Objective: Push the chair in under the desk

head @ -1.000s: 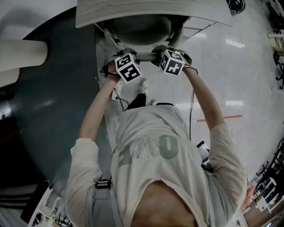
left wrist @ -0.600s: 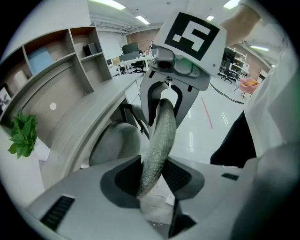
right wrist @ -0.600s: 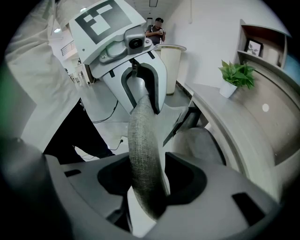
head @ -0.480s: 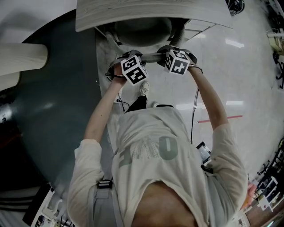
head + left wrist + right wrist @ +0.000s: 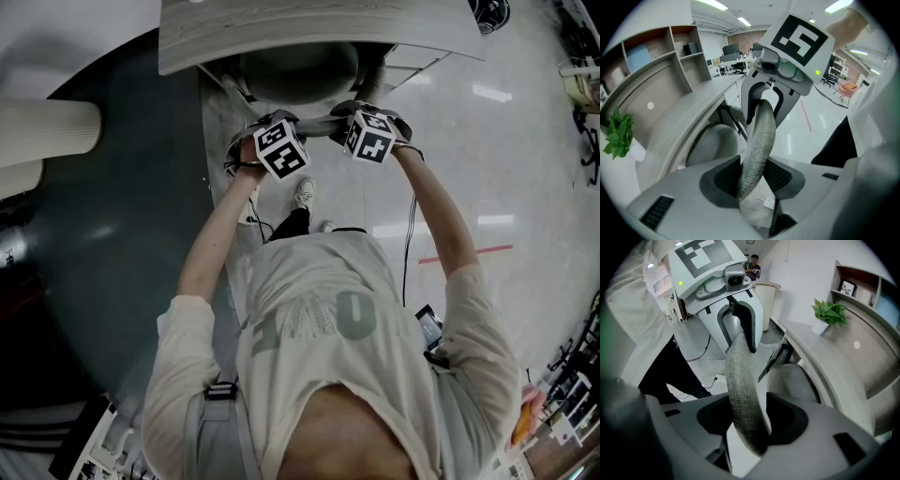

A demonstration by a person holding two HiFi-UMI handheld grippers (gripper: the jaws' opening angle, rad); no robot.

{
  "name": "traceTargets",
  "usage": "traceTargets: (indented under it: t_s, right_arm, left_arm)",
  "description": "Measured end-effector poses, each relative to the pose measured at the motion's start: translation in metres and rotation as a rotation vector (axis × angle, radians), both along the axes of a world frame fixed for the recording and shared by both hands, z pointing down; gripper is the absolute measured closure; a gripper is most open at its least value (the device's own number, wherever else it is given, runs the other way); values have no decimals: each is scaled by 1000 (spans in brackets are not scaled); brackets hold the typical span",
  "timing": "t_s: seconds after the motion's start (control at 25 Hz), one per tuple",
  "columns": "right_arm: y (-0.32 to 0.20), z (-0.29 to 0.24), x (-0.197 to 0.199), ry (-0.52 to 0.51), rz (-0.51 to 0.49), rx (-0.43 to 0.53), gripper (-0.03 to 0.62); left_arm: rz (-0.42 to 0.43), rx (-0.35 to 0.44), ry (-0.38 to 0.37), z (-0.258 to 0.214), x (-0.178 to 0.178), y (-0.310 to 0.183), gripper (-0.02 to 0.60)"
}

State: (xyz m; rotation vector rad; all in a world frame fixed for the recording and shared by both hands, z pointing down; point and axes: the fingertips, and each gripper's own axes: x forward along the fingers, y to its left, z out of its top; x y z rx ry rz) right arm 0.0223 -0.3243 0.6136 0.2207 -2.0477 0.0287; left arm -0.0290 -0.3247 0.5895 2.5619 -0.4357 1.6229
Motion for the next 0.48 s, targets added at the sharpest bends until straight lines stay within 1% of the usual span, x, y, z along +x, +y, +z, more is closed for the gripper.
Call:
traceTargets:
  t_s: [0.08, 0.2, 0.36, 0.48]
  right_arm:
    - [-1, 1, 0, 3, 14, -6, 404]
    - [-1, 3, 1, 8, 47, -39, 391]
    - [-1, 4, 0, 24, 88, -58, 378]
    - [0, 4, 0, 44, 101, -83, 378]
  left_arm:
    - [-6, 9, 0, 1, 0, -1, 428]
    - [-15, 14, -2, 3, 0, -1, 425]
    - [-5, 17, 13, 4, -1, 2, 423]
    - [4, 58, 31, 6, 0, 0, 423]
